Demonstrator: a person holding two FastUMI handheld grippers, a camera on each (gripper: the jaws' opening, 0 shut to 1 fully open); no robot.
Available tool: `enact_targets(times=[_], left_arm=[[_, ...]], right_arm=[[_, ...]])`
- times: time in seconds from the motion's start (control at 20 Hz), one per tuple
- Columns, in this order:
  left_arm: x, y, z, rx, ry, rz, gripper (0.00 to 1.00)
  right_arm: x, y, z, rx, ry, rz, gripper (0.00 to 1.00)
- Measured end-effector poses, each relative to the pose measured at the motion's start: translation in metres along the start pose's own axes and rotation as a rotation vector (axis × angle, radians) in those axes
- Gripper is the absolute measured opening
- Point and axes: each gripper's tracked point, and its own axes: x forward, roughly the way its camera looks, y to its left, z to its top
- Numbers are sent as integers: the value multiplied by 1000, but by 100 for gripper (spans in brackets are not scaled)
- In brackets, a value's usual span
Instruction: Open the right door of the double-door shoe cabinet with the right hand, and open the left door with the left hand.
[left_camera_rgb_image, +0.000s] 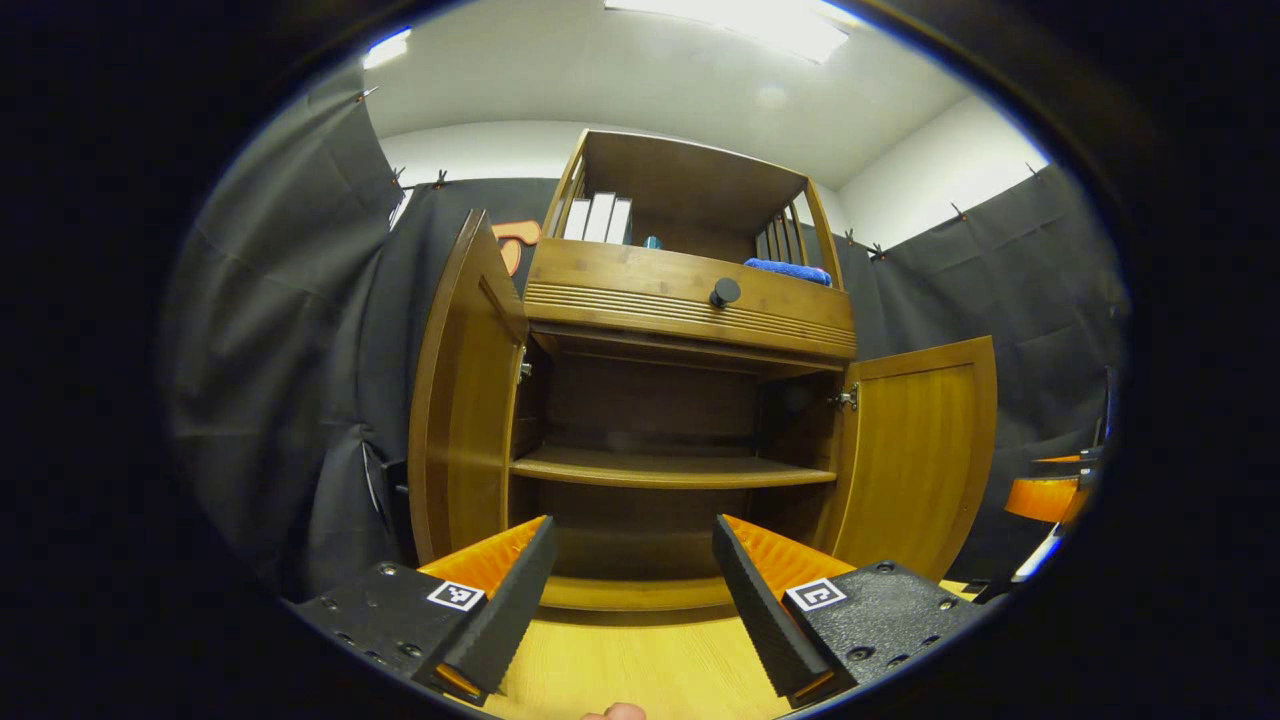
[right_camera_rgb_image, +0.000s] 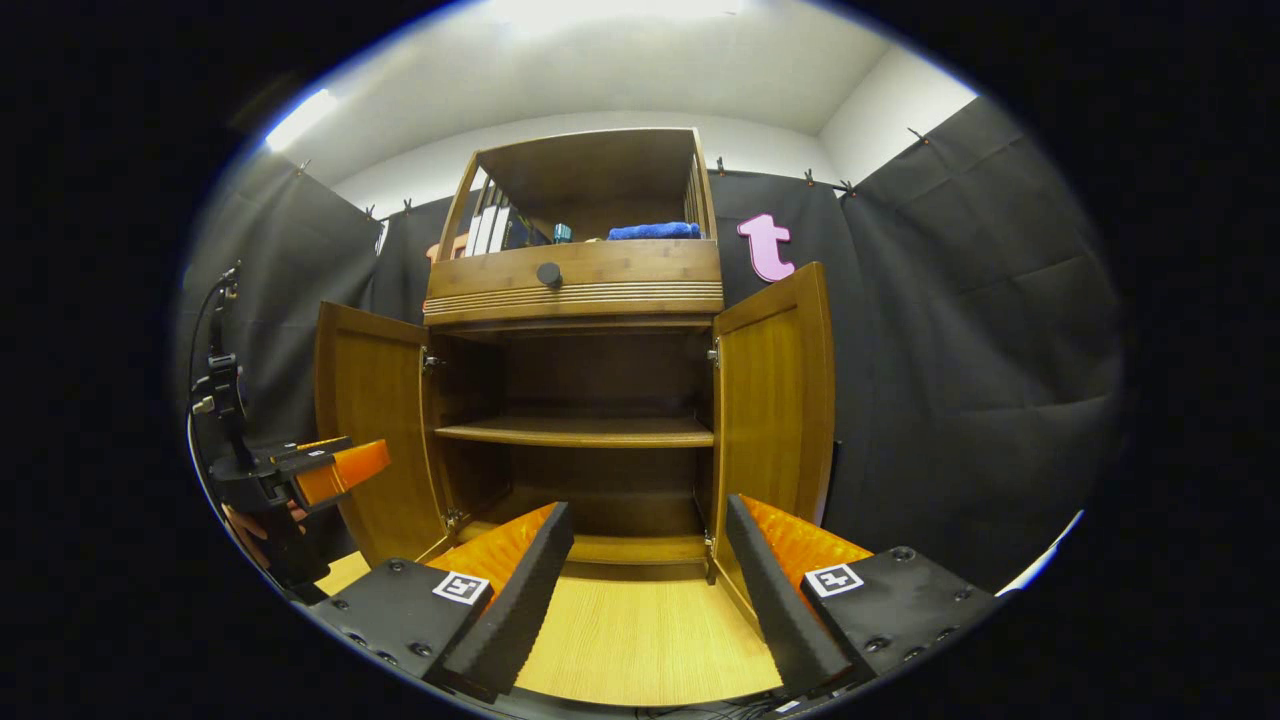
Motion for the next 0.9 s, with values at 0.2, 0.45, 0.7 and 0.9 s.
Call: enact_targets(times=[0.2, 0.45, 0.7, 0.9], left_arm=[[-2, -3, 10, 2, -31, 5, 92], [7, -9, 21, 17, -48, 1, 92], [12, -14, 27, -7, -56, 10, 95], [11, -22, 26, -19, -49, 0, 92]], right_arm=[[0, -7, -1, 15, -1, -2, 99], [7, -20, 4, 27, 1, -8, 99], [13, -22, 5, 41, -4, 4, 100], [14, -20, 6, 41, -12, 8, 94]])
